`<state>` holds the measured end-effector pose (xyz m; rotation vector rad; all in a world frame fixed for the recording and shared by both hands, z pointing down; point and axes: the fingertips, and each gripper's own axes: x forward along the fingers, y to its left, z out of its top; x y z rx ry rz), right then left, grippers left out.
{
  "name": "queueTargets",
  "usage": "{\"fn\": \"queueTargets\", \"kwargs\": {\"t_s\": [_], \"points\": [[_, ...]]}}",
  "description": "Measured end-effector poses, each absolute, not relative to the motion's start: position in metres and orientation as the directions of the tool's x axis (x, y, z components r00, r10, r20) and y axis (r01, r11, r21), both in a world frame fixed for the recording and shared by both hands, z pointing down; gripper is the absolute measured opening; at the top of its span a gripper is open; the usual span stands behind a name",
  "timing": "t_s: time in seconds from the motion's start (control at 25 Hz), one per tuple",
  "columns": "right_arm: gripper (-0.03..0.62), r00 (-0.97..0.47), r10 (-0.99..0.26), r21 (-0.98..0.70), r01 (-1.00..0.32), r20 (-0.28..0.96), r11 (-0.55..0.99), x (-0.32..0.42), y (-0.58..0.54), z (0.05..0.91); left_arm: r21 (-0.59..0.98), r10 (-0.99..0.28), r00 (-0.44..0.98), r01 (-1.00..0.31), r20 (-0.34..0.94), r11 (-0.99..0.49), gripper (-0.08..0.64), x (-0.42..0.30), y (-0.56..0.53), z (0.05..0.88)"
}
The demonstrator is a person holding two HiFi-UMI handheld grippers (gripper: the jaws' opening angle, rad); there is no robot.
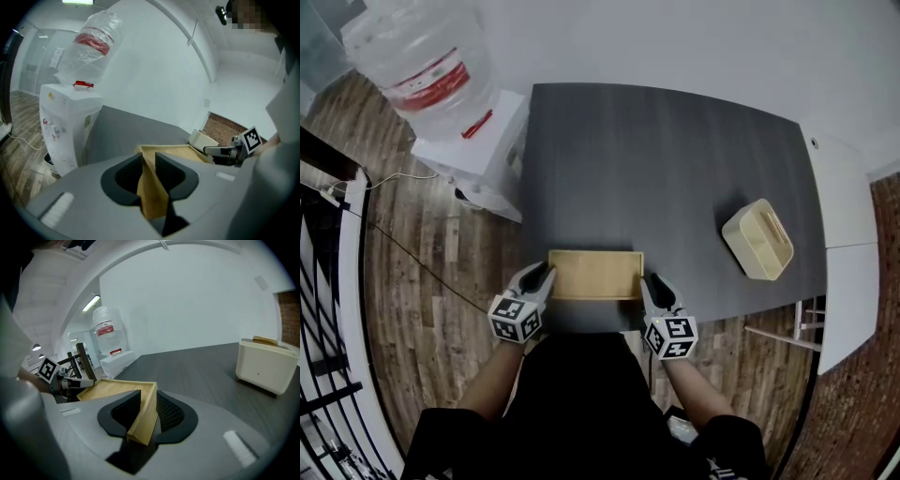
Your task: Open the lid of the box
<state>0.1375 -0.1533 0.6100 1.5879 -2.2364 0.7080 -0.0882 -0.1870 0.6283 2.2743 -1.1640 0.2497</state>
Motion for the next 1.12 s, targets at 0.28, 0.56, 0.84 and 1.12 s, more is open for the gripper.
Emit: {"fn": "queueTargets", "kwargs": {"t_s": [0.28,0.56,0.84,1.12], "points": [[0.118,-0.365,-0.759,-0.268,-0.929,0.539,0.255,0.136,-0.158,0.624,0.428,-0.7,0.587,-0.799,0.406,-0.422,0.08,-0.09,-0.186,0.628],[0.082,-0.429,-0.727,-0.329,-0.899,0.536,0.288,0.125,-0.163,0.627,0.433,-0.708,0.576,-0.805,0.409,-0.405,0.08,-0.092,-0.186,0.627],[0.08,-0.476,-0.683,-0.401,-0.872,0.554,0.282,0.126,-0.164,0.631,0.476,-0.708,0.564,-0.805,0.425,-0.355,0.08,-0.093,-0.186,0.631],[0.08,-0.501,-0.652,-0.432,-0.857,0.568,0.282,0.124,-0.163,0.631,0.582,-0.687,0.568,-0.772,0.454,-0.254,0.08,-0.097,-0.187,0.635]]}}
